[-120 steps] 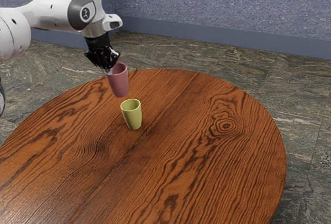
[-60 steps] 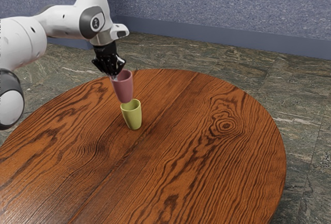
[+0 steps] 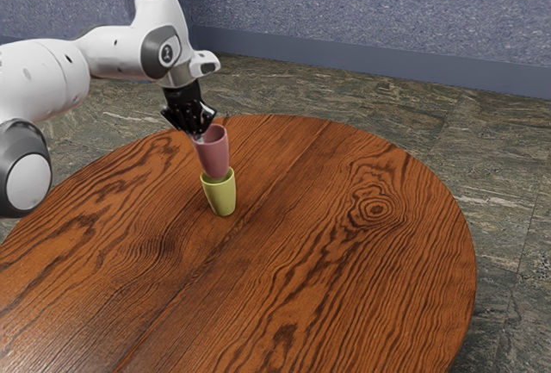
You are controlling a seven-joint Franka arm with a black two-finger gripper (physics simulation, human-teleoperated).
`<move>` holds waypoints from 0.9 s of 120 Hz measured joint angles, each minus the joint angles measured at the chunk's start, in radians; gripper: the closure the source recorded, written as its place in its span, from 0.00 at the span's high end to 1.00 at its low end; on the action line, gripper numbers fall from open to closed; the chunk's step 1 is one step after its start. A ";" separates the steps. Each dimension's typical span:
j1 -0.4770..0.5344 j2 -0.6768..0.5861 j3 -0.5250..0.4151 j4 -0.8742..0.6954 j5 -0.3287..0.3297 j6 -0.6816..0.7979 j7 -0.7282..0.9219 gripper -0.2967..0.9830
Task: Place the right cup onto the left cup
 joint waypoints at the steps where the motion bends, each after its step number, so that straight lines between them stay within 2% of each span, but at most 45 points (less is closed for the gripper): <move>1: 0.000 0.001 0.000 0.000 -0.001 0.001 0.000 0.15; 40: 0.000 0.037 0.010 -0.008 -0.038 0.019 0.002 0.17; 45: 0.000 0.040 0.011 -0.009 -0.042 0.019 0.002 0.21; 63: 0.000 0.041 0.012 -0.010 -0.047 0.022 0.004 0.47; 73: 0.000 0.035 0.012 -0.011 -0.048 0.022 0.005 0.57; 89: 0.000 0.002 0.012 -0.018 -0.049 0.021 0.006 0.66; 108: 0.000 -0.070 0.011 -0.074 -0.049 0.014 0.007 0.72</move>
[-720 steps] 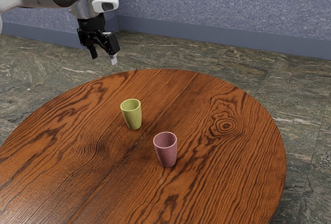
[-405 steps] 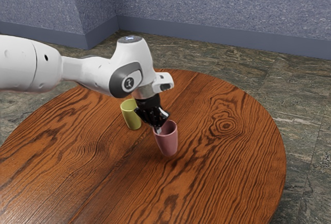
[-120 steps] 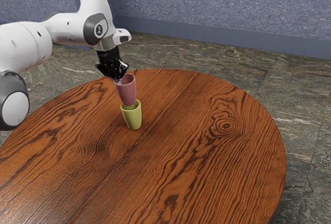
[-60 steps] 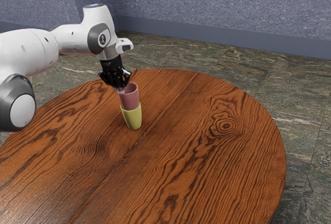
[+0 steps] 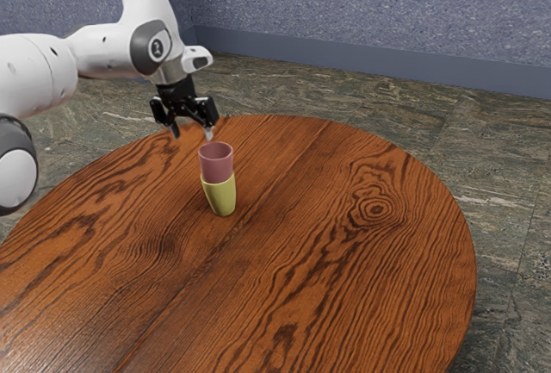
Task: Place the right cup onto the left cup
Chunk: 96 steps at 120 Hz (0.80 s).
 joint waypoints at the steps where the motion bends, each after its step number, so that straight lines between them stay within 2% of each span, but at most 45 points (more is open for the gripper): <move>1: 0.000 -0.005 0.000 -0.005 0.000 0.000 0.000 0.72; 28: -0.002 -0.154 -0.021 -0.161 0.007 -0.008 0.004 0.75; 42: -0.009 -0.240 -0.058 -0.222 0.052 -0.020 0.013 0.76; 61: -0.037 -0.333 -0.092 -0.235 0.108 -0.060 0.032 0.76; 96: -0.043 -0.425 -0.128 -0.214 0.128 -0.133 0.058 0.77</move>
